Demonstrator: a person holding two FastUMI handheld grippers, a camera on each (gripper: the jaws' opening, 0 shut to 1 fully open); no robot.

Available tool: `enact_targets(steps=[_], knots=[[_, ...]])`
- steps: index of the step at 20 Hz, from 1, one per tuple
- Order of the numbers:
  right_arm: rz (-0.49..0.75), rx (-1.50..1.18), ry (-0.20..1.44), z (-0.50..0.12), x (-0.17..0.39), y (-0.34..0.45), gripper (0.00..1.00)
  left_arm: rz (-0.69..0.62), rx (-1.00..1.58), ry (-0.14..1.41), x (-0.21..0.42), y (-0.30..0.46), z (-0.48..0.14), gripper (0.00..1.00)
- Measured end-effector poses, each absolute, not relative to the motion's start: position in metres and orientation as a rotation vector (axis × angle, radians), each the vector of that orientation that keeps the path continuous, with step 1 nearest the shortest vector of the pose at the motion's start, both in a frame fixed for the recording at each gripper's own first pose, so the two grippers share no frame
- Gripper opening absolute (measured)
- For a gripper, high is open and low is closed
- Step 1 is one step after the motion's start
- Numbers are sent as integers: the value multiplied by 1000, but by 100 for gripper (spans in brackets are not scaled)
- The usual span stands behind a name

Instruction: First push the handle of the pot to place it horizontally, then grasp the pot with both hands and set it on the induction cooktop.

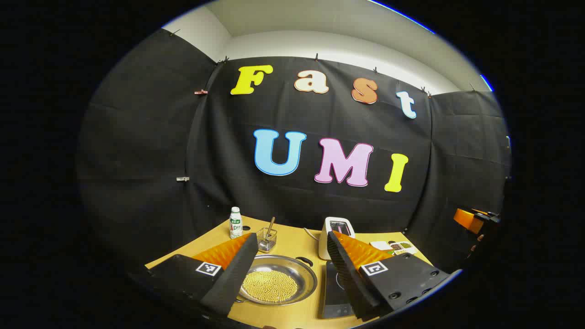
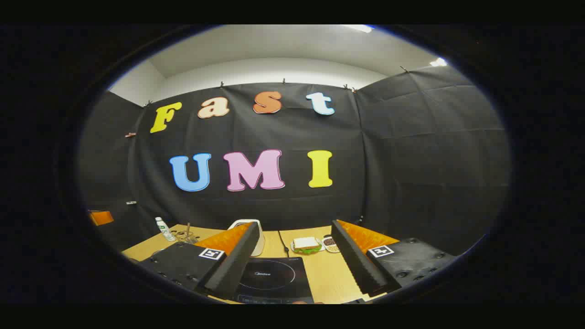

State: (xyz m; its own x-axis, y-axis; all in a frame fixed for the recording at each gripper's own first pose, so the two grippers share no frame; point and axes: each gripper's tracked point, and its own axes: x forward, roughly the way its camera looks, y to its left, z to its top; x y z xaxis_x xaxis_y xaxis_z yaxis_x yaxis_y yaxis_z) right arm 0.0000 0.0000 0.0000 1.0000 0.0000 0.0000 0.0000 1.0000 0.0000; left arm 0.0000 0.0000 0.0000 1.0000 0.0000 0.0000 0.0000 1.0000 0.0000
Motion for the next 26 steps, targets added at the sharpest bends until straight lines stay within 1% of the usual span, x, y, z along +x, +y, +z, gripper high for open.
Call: enact_targets(steps=[1, 5, 6, 7, 11, 12, 13, 14, 15, 17, 26], knots=[[-12, 2, -2, 0, -3, 3, 98, -14, 11, -4, 1, 1, 2, 96], [-46, -4, -3, -1, -20, 21, 98, -79, 25, 0, 1, 14, -3, 95], [-54, -6, -7, 0, -26, 25, 100, -96, 15, 6, 2, 18, -6, 95], [-60, -9, -11, 0, -30, 29, 98, -108, 9, 10, 2, 22, -9, 95], [-77, -17, -12, -7, -42, 47, 98, -141, -3, 8, 11, 43, -13, 95], [-79, -9, -10, -9, -44, 52, 95, -148, -1, 7, 12, 48, -16, 95], [-84, 6, 1, -13, -45, 57, 98, -151, 7, 6, 14, 52, -16, 95], [-90, 20, 23, -20, -48, 60, 98, -150, 17, 13, 16, 58, -20, 95], [-94, 31, 38, -24, -50, 63, 100, -152, 20, 23, 17, 61, -23, 95], [-107, 27, 33, -21, -51, 64, 98, -167, 23, 36, 17, 64, -27, 95], [-131, 9, 62, -40, -39, 67, 98, -175, 54, 95, 31, 65, -47, 95]])
